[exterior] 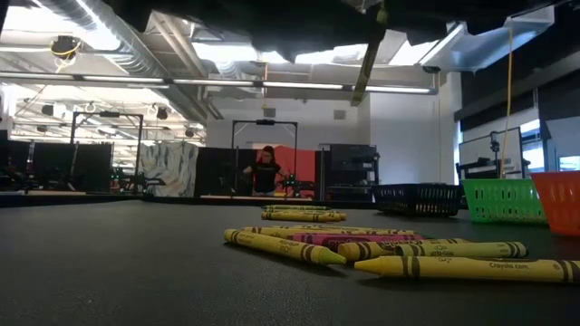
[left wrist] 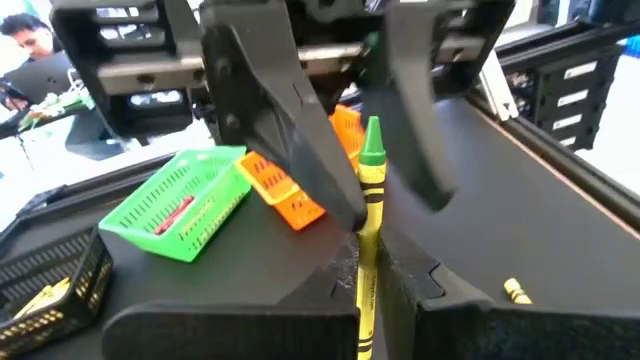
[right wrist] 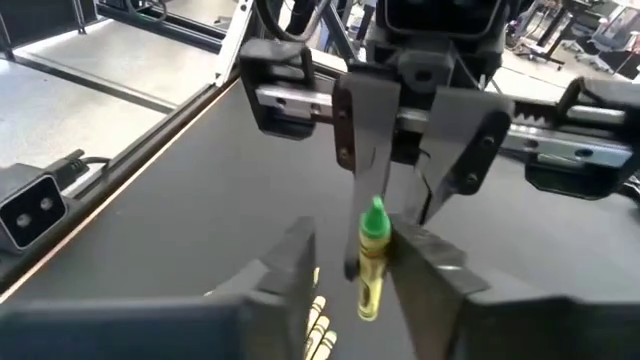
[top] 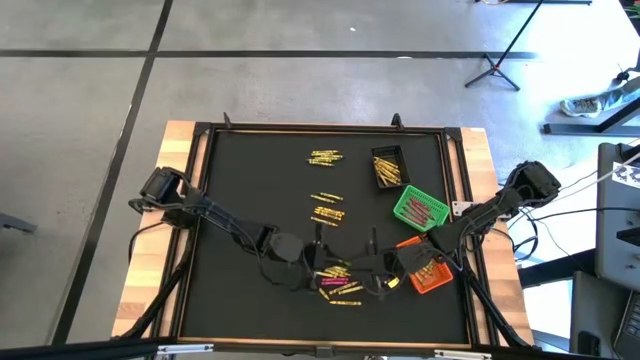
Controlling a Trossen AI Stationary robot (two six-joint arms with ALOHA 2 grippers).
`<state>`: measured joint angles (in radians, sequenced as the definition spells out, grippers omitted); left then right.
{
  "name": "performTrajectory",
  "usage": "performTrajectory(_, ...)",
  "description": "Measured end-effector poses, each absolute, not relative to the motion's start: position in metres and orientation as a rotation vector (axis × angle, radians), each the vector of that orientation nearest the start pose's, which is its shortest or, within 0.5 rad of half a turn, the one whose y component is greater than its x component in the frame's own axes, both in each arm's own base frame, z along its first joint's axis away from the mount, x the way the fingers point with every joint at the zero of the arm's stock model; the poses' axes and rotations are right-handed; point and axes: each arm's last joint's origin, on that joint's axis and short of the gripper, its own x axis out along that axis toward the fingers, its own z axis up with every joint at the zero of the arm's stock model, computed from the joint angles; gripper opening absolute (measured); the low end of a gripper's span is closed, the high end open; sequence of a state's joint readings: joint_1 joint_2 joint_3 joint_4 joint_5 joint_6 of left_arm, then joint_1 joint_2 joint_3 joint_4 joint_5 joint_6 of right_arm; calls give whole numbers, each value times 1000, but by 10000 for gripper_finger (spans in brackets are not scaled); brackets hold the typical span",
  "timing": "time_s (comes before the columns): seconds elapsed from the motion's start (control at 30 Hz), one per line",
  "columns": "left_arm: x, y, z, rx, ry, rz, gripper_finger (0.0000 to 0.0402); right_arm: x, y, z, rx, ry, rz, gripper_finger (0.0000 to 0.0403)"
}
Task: Sort crayons
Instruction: Put the green crayon into the orange basket
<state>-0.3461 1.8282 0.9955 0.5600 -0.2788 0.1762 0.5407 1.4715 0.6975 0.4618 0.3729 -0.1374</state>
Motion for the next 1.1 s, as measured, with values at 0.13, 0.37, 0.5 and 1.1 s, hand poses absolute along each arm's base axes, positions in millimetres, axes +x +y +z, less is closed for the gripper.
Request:
performTrajectory(0.13, 368, -125, 193, 255, 242, -92, 0, 264, 146, 209, -289, 267, 185, 55)
performTrajectory(0.37, 369, -123, 193, 240, 248, -95, 18, 264, 146, 209, -325, 265, 190, 24)
performTrajectory(0.5, 369, -119, 191, 208, 275, -78, 54, 265, 142, 209, -354, 274, 176, 17)
performTrajectory(1.1, 369, -66, 163, 265, 494, 10, 118, 230, 72, 241, -334, 523, -30, 13)
